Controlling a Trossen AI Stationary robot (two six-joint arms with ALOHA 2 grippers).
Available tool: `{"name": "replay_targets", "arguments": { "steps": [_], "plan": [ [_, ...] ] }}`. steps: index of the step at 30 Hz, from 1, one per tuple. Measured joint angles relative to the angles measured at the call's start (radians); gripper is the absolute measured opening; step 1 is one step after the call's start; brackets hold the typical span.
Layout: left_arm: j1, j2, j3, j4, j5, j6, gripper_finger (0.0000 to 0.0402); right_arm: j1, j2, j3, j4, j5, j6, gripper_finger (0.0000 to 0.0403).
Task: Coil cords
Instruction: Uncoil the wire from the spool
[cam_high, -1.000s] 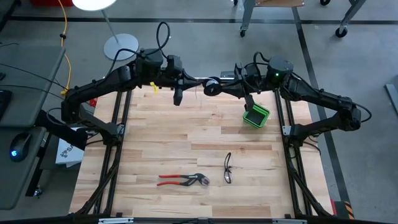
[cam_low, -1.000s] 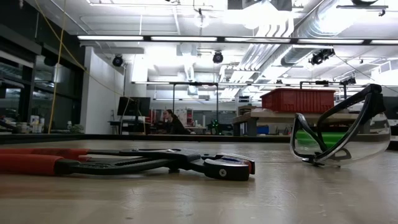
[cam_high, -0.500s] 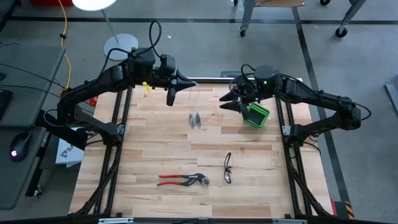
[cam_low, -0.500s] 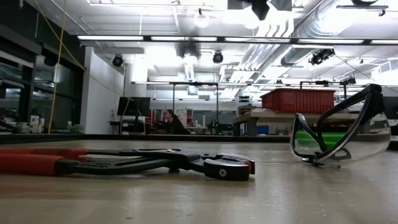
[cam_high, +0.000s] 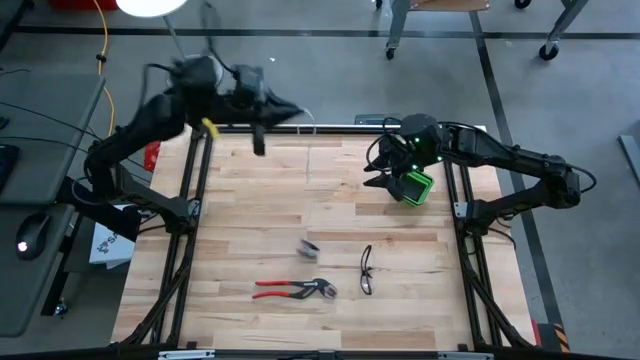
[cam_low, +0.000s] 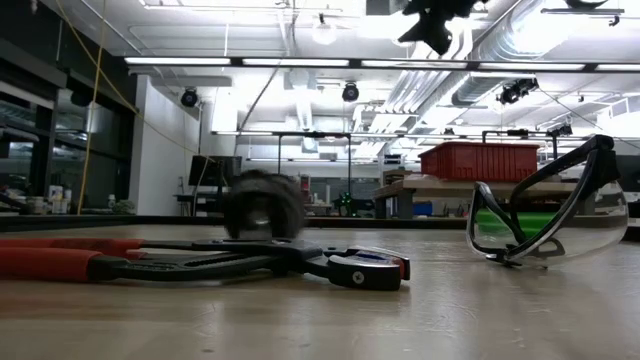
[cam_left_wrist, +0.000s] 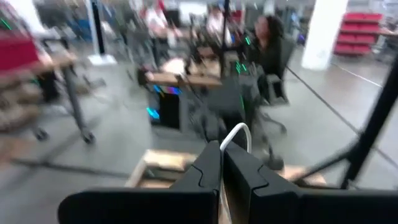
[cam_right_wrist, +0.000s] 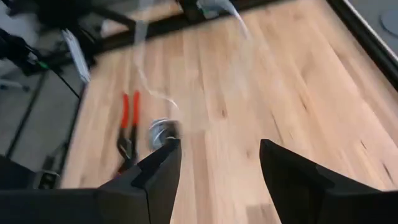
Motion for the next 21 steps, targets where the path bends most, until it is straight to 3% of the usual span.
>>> {"name": "replay_targets", "arguments": {
  "steps": [13,17,21],
  "plan": [
    [0.036,0.094,0.493,0.038,-0.067,0.059,0.0,0.0,0.1,0.0,-0.176,0.016,-0.126,0.0208],
    [0.035,0.063,0.457,0.207,-0.053,0.0,0.0,0.003,0.141,0.0,-0.253,0.013,-0.199,0.0208],
    [0.035,0.066,0.486,0.255,-0.017,-0.101,0.0,0.016,0.191,0.0,-0.204,0.009,-0.219,0.0208]
  ]
}}
